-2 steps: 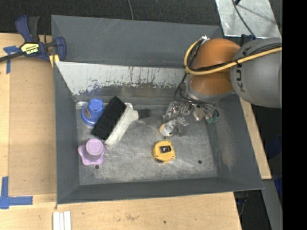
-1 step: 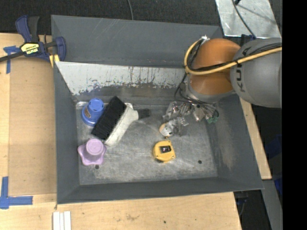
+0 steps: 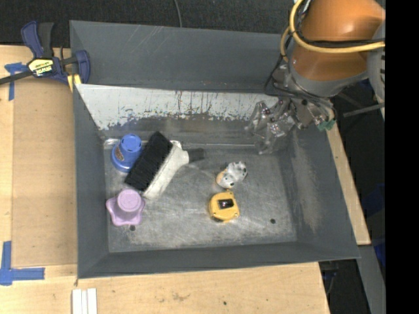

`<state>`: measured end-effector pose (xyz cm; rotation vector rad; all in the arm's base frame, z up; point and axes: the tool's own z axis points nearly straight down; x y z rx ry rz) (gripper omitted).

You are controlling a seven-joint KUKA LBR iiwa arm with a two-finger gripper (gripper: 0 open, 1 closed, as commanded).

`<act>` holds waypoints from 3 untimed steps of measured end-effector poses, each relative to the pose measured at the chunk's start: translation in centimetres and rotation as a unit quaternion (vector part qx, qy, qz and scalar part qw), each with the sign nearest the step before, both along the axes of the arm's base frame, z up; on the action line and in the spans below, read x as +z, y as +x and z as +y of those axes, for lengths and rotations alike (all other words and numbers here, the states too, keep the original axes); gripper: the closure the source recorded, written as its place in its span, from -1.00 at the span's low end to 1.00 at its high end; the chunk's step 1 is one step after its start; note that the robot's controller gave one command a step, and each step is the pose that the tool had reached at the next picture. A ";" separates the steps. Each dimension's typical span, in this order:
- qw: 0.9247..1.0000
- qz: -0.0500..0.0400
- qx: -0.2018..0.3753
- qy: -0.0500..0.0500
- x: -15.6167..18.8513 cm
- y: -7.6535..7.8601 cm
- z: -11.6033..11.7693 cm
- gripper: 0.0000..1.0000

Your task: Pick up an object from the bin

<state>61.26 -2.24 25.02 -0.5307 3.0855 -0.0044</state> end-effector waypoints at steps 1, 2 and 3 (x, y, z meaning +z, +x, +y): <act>1.000 0.002 0.000 0.000 -0.2 -0.1 0.0 1.00; 0.997 0.005 -0.072 0.001 -2.0 -0.3 1.5 -1.00; 0.997 0.004 -0.072 0.001 -2.0 -0.2 1.5 -1.00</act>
Offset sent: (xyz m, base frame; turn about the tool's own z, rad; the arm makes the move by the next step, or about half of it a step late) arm -0.0034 0.0151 -0.0204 0.1432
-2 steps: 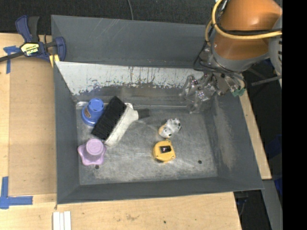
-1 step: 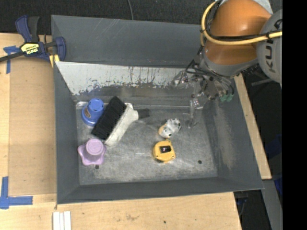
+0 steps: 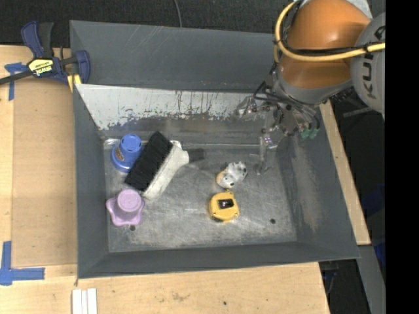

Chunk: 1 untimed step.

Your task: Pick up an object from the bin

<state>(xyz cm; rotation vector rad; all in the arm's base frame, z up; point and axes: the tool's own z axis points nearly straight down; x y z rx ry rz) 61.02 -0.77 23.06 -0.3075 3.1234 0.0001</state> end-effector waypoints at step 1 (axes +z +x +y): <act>1.000 -0.004 0.006 0.000 -4.7 -0.4 0.9 -1.00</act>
Offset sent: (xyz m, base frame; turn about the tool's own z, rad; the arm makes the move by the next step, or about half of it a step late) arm -0.0048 0.0088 -0.1606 -0.1831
